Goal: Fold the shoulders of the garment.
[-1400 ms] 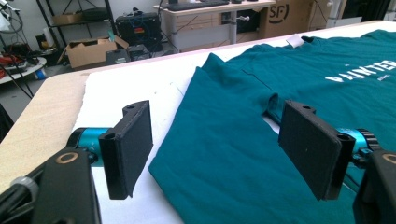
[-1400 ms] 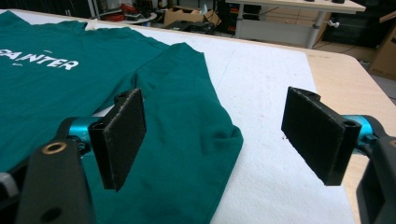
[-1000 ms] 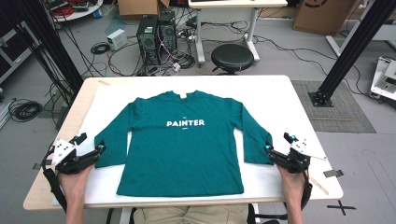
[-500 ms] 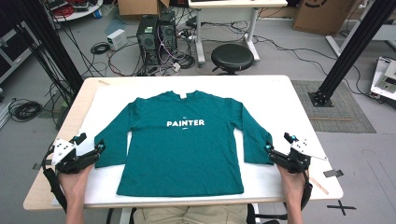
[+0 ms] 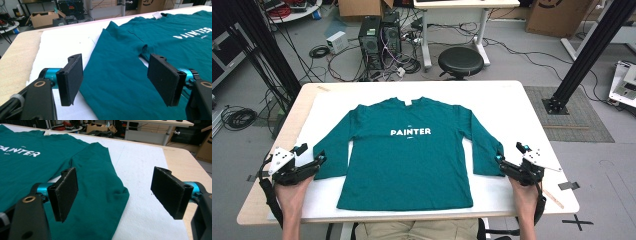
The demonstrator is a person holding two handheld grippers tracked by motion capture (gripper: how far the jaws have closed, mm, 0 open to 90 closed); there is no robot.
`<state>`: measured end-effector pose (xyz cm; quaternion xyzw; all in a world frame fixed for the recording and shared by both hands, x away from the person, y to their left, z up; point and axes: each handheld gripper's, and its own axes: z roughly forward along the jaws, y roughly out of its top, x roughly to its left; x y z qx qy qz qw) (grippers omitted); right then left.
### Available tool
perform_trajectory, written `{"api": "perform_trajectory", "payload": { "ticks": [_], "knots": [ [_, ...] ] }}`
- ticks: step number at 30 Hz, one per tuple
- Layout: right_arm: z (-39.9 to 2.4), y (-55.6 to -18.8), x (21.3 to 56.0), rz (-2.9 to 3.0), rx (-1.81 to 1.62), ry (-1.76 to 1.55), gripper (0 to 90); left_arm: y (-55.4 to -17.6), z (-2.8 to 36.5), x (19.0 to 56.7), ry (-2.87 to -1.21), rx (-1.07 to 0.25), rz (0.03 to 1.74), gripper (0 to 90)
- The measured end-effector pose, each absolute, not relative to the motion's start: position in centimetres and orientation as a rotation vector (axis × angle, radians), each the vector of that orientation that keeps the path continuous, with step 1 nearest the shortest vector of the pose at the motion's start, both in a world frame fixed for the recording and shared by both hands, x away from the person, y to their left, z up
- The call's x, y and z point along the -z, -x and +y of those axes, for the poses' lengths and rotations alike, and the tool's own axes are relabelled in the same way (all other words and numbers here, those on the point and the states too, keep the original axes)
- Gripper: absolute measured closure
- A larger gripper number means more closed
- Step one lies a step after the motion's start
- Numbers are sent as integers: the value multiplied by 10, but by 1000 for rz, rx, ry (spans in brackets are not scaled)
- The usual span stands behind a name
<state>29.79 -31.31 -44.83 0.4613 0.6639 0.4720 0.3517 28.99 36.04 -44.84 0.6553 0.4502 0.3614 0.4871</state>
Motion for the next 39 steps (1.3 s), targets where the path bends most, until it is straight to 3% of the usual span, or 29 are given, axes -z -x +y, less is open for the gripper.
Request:
{"api": "perform_trajectory", "payload": {
  "ticks": [6, 14, 28, 39],
  "knots": [
    [-313, -298, 448, 1719, -1221, -1194, 222, -284, 359, 444, -1614, -841, 1041, 293],
    [-312, -298, 448, 1723, -1196, -1184, 222, -262, 350, 431, -1821, -683, 907, 417],
    [-311, -300, 448, 1736, -1182, -1191, 222, -258, 340, 436, -1979, -575, 899, 529],
    [-310, -300, 448, 1741, -1181, -1199, 222, -276, 329, 444, -2064, -494, 924, 535]
  ]
}}
